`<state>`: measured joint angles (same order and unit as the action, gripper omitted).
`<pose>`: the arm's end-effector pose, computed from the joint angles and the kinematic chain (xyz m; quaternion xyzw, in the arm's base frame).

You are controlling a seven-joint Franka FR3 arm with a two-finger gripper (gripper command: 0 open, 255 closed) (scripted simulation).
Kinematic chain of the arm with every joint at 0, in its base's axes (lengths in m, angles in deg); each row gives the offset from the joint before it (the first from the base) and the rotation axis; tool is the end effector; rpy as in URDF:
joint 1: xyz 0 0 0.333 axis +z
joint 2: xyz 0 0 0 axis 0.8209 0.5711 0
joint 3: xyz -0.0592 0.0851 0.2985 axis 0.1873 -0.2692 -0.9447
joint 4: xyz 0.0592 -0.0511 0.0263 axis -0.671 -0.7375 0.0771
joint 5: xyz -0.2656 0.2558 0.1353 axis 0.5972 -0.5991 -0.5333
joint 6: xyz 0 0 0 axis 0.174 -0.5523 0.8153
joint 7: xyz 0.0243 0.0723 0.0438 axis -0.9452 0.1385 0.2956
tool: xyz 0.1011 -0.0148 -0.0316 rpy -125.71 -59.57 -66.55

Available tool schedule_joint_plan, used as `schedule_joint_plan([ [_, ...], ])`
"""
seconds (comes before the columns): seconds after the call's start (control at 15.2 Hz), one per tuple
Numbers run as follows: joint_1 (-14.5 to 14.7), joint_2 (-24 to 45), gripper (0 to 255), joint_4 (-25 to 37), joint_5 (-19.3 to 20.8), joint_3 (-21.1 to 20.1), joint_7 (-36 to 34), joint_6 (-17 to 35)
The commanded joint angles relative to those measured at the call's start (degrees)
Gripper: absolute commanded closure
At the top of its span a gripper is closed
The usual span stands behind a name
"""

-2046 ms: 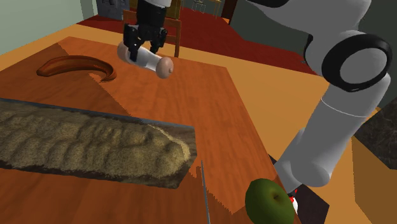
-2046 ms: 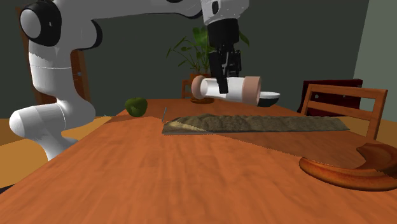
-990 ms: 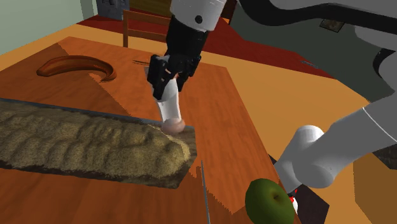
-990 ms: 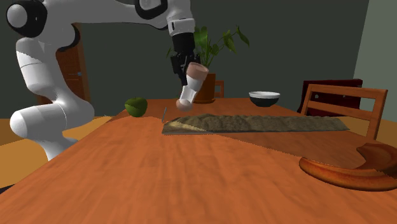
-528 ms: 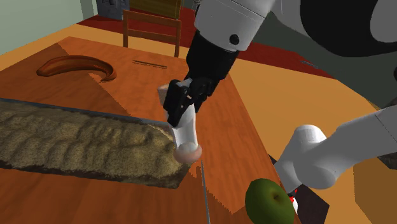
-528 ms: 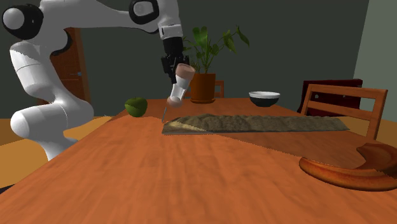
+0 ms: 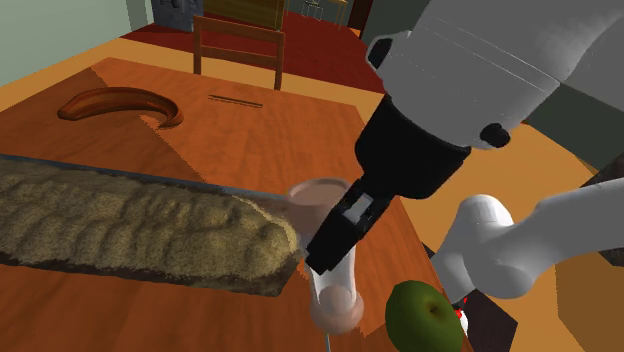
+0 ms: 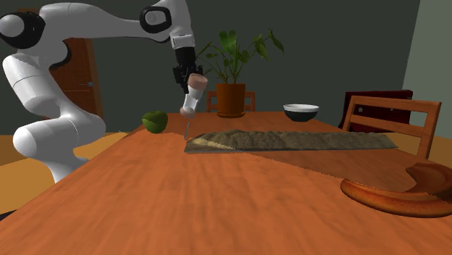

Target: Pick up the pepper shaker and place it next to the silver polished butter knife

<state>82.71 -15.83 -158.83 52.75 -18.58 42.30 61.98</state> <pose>0.1295 0.3940 0.6241 -0.9900 -0.1159 -0.0608 0.0525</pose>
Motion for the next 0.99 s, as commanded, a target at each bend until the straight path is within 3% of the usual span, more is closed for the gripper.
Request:
schedule_joint_plan([
  [0.0, 1.01, -1.35, 255, -0.26, -1.07, -1.55, -2.29, -0.59],
  [0.53, 4.36, -4.97, 255, 1.62, -5.17, -8.54, -12.04, -3.52],
  [0.92, 5.29, -5.52, 255, 5.65, -7.79, -15.06, -19.94, -5.43],
])
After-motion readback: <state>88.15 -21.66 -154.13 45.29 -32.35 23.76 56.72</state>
